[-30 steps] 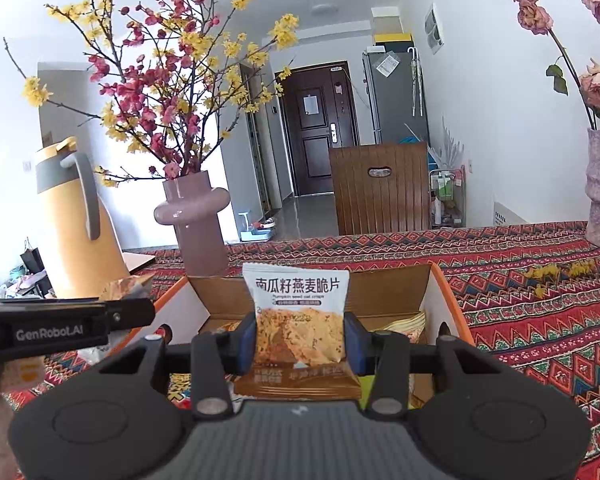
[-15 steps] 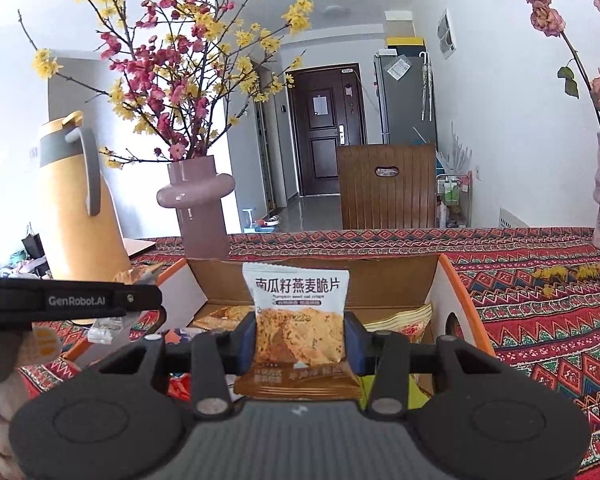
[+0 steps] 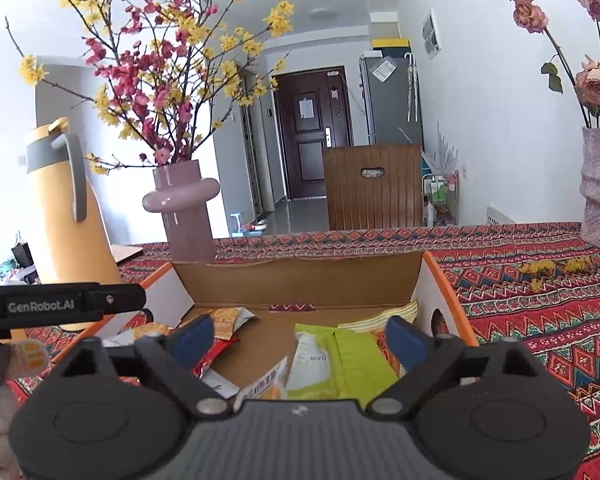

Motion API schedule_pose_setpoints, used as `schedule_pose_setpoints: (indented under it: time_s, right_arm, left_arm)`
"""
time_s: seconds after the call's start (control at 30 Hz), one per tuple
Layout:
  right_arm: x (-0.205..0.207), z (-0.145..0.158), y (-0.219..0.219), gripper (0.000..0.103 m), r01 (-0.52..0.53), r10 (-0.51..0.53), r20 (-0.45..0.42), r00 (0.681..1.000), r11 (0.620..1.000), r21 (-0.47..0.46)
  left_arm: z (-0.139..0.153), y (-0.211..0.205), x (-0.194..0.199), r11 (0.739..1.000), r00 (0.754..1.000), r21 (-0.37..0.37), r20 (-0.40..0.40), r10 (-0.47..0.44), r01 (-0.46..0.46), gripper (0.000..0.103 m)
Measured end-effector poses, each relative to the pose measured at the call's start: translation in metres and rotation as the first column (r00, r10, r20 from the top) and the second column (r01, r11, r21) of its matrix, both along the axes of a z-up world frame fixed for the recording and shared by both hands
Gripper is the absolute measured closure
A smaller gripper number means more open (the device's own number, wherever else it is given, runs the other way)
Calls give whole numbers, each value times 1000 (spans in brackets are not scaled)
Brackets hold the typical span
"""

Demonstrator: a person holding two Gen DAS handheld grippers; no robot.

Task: Organize snacks
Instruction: 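Carry both packets into the box and open both tools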

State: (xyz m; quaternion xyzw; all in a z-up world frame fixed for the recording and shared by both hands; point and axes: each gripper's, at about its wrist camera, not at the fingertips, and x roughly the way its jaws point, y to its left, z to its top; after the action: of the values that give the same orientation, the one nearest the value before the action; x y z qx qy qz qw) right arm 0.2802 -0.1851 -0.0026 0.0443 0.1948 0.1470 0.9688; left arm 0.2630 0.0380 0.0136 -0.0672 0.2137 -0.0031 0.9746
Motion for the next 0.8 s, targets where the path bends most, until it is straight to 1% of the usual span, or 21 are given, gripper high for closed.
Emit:
schedule_pose_setpoints:
  time_s: [0.03, 0.07, 0.1, 0.4, 0.5, 0.8]
  right_arm:
    - [-1, 0, 0, 0, 0, 0, 6, 1000, 1000, 2]
    - [-1, 1, -1, 0, 0, 0, 7, 1000, 1000, 3]
    - [-1, 0, -1, 0, 0, 0, 5, 1000, 1000, 5]
    - [2, -3, -2, 0, 6, -6, -9, 1000, 1000, 11]
    - [4, -3, 0, 0, 8, -8, -12, 1000, 1000, 7]
    - [-12, 13, -4, 0, -4, 4, 19, 1000, 1000, 5]
  left_arm:
    - [0, 0, 0, 1000, 1000, -1, 3, 4, -4, 7]
    - [0, 0, -1, 1000, 1000, -2, 6, 9, -9, 2]
    - [0, 0, -2, 1000, 1000, -1, 11, 14, -14, 0]
    - [-1, 3, 0, 1000, 1000, -16, -1, 17, -17, 0]
    - [0, 1, -1, 1000, 1000, -6, 0, 18, -18, 0]
    - [17, 2, -11, 1000, 1000, -18, 4, 24, -24, 0]
